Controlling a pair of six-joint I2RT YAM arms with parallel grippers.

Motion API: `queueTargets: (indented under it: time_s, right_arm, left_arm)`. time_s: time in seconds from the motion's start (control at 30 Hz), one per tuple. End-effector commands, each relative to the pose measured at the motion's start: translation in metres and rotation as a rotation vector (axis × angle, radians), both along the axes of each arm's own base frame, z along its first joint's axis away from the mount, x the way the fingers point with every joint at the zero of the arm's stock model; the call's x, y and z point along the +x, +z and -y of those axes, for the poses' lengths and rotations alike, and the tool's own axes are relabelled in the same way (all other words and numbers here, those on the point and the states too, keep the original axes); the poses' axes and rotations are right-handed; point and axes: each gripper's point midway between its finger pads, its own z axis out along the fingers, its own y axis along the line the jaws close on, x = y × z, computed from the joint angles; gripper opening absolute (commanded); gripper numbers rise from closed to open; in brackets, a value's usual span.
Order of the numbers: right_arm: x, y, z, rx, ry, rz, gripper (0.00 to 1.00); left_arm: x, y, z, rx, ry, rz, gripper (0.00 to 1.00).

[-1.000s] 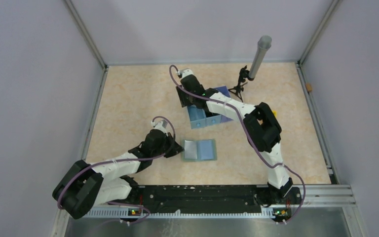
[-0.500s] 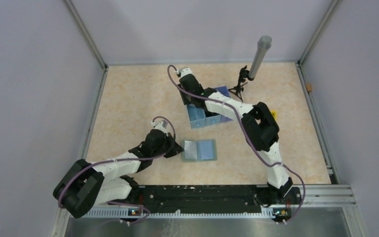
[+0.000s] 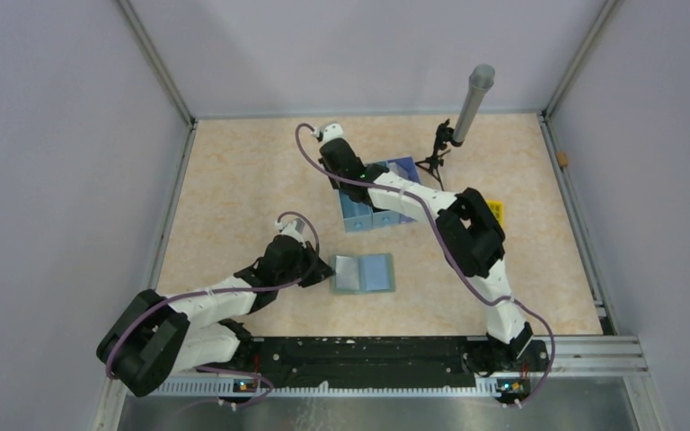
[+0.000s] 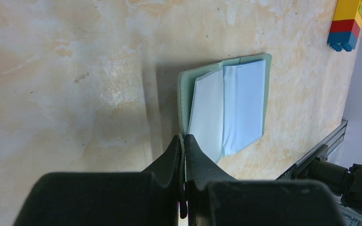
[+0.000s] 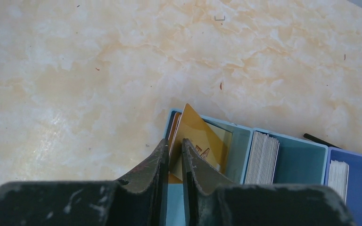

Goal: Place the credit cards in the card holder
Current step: Pick up the credit card from the storage box.

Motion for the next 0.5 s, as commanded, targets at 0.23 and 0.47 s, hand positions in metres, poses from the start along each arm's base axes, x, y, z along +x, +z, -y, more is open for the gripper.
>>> queueTargets:
  time_s: [0.23,0.47]
  right_arm:
    - [-0.003,0.062,0.006,0.069,-0.060,0.168,0.06]
    - [-0.012,0.109,0.026,0.102,-0.124,0.287,0.00]
  left_arm:
    - [0.003,0.003,0.002,-0.020,-0.002,0.019,0.00]
    - [0.004,0.001,0.000,-0.011,0.015,0.006,0.00]
